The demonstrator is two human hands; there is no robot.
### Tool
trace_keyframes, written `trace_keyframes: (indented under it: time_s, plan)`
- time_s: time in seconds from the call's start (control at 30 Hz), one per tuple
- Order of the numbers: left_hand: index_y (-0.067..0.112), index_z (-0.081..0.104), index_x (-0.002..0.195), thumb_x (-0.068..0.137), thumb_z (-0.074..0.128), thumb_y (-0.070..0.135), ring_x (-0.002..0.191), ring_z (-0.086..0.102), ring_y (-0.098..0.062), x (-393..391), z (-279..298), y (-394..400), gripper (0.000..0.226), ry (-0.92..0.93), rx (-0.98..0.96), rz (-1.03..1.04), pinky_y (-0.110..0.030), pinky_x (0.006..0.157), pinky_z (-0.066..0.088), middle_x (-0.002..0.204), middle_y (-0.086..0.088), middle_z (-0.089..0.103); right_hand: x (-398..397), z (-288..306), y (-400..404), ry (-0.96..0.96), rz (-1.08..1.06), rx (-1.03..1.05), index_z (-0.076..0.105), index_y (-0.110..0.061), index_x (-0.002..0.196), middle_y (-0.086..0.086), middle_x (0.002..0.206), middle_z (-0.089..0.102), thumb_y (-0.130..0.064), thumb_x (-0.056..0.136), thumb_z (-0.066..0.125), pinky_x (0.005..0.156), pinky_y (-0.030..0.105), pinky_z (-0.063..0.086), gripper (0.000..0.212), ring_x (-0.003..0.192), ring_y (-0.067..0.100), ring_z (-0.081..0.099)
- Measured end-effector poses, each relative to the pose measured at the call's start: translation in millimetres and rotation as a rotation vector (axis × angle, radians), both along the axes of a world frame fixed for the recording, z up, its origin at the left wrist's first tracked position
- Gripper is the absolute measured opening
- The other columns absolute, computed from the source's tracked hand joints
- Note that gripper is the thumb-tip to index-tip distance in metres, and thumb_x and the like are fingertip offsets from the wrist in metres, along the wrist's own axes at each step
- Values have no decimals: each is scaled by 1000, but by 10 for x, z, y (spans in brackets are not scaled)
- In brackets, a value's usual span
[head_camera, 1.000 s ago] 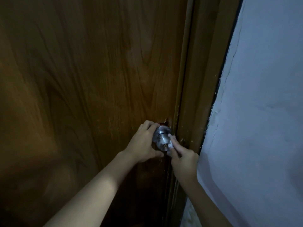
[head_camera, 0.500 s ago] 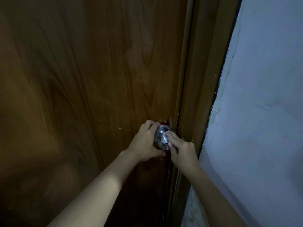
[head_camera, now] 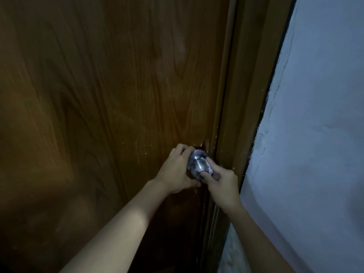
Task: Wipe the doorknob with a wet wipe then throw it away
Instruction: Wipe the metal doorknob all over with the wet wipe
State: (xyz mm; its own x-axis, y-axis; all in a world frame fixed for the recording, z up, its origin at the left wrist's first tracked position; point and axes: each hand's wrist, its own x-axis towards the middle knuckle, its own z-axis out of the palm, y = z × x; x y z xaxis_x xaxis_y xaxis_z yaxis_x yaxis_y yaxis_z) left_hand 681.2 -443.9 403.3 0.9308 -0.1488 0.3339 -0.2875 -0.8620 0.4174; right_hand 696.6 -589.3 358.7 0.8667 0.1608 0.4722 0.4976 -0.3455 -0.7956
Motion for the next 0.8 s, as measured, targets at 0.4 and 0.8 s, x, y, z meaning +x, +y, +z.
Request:
trace_keyframes:
  time_s: [0.4, 0.8]
  plan:
    - [16, 33, 137, 62, 81, 36, 122, 33, -14, -1, -6, -4, 90, -17, -9, -3, -23, 98, 34, 133, 0, 34, -50, -67, 38, -96, -136, -106, 52, -6, 127, 15, 108, 69, -1, 85, 58, 74, -3, 40, 42, 94, 14, 65]
    - [17, 33, 136, 61, 81, 35, 121, 32, -14, 8, -25, 3, 91, -12, -19, 2, -22, 97, 35, 132, 1, 34, -60, 0, 46, 417, 1, 408, 56, -5, 123, 8, 109, 69, 0, 79, 64, 75, 14, 51, 44, 91, 9, 66]
